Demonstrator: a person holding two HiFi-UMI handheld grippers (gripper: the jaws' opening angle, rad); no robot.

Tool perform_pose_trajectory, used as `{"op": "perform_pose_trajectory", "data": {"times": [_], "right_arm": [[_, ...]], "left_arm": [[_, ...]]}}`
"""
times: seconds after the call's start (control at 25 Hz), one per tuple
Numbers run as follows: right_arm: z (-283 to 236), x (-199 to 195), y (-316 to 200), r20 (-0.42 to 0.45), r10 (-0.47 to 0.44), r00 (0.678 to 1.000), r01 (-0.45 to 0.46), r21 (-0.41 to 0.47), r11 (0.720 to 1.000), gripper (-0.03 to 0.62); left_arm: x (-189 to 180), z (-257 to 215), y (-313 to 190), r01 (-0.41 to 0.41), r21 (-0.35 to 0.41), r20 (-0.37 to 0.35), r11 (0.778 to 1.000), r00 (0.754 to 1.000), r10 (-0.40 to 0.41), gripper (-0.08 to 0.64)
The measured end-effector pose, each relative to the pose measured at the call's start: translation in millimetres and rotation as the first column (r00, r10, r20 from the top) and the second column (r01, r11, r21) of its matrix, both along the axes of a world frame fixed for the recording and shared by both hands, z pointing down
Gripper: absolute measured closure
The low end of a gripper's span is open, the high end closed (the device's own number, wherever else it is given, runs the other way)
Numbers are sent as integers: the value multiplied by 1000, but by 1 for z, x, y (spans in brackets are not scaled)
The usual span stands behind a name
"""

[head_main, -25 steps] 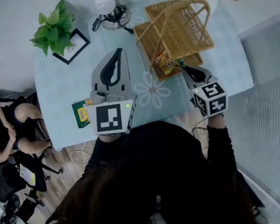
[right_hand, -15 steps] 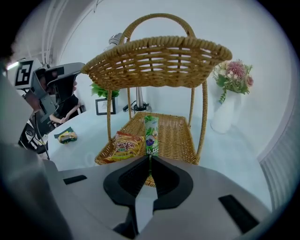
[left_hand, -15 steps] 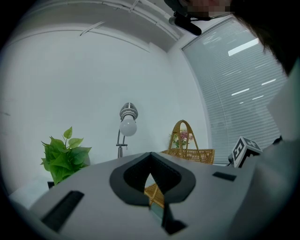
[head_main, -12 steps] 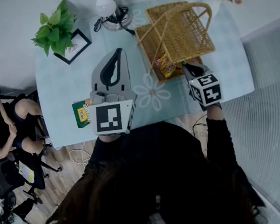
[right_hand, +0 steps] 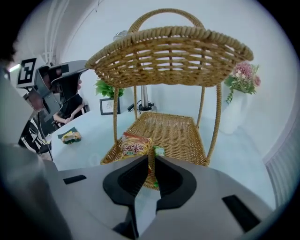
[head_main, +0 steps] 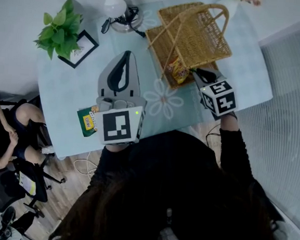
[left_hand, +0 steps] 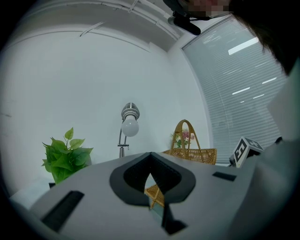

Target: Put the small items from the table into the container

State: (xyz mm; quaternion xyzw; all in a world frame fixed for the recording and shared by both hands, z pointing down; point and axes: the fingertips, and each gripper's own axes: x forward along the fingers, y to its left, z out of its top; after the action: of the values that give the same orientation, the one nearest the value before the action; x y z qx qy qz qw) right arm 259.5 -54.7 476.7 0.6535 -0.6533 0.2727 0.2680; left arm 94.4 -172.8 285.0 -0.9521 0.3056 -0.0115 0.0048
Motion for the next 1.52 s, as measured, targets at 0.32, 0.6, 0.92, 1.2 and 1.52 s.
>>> {"op": "perform_pose_trajectory", "data": {"times": [0.32, 0.6, 0.92, 1.2, 1.52], "right_arm": [[-45, -23, -6, 72, 18, 997, -30, 170, 985, 551], [-99, -43, 2, 55, 8, 998, -24, 297, 955, 554], [-149, -46, 12, 25, 45, 999, -51, 418, 907, 566], [-183, -36, 6, -5, 111, 994, -92, 530, 843, 567], [-189, -39, 4, -3, 102, 995, -84, 548, 832, 568]], "left_arm": [[-5, -1, 1, 1, 5, 2, 1000, 1000, -1, 558], [-3, -4, 5, -16, 7, -1, 1000, 1000, 16, 558], [4, -6, 11, -48, 5, -5, 999, 999, 48, 558], [10, -8, 19, -77, 16, 4, 997, 997, 77, 558], [9, -7, 23, -93, 38, 43, 995, 995, 91, 558]]}}
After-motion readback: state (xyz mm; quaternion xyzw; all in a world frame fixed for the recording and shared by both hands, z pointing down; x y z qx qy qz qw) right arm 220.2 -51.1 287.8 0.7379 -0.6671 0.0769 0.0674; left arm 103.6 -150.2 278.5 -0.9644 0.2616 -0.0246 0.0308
